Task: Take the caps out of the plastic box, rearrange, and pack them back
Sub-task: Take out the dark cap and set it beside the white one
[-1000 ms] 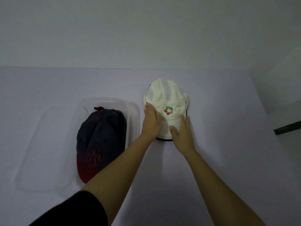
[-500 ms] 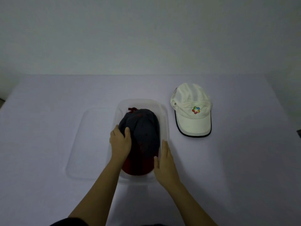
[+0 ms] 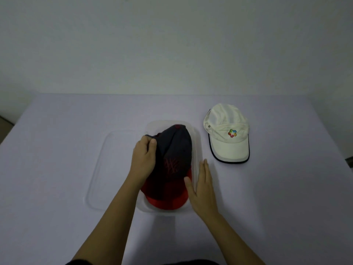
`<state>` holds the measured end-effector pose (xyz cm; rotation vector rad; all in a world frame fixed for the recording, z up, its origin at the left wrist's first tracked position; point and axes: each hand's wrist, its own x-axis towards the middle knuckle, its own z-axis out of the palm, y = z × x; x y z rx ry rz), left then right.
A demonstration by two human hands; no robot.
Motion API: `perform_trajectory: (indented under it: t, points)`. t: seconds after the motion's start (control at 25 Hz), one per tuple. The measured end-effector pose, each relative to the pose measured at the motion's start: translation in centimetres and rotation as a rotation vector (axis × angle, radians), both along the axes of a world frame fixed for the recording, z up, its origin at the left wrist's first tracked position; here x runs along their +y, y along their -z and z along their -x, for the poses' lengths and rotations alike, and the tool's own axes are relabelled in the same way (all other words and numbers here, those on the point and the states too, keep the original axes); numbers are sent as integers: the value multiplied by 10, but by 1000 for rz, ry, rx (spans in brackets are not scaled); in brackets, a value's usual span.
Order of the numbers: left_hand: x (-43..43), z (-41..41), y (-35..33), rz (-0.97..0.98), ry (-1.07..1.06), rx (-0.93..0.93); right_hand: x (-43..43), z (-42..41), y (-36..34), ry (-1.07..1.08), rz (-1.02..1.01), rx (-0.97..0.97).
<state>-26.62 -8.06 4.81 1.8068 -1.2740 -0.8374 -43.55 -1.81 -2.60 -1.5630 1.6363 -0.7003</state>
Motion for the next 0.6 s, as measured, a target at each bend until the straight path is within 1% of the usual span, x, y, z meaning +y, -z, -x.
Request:
perform_trajectory:
  t: [0.04,0.16,0.2,0.24,0.32,0.4,0.48,0.56,0.6]
  points:
    - [2,2,-15,45,0,1,-2,3,-9,33,-1,-105]
    - [14,18,-57,147,24,70,-13,23,-47,148,-117,-514]
    - [20,27,-68,176,55,102,-16,33,-59,147,-162,-647]
    - [27,38,-78,210,94,137,-19,45,-72,125,-170,-732]
    - [39,67,-89,271,188,224,-19,75,-90,80,-86,-788]
    - [44,93,-86,280,298,296,-14,103,-96,96,-17,-832]
    - [47,121,-61,231,425,213,2,133,-84,158,-30,-797]
    - [52,143,-17,143,474,130,22,157,-53,237,-116,-688]
    - [59,154,6,88,480,120,33,167,-35,271,-163,-630]
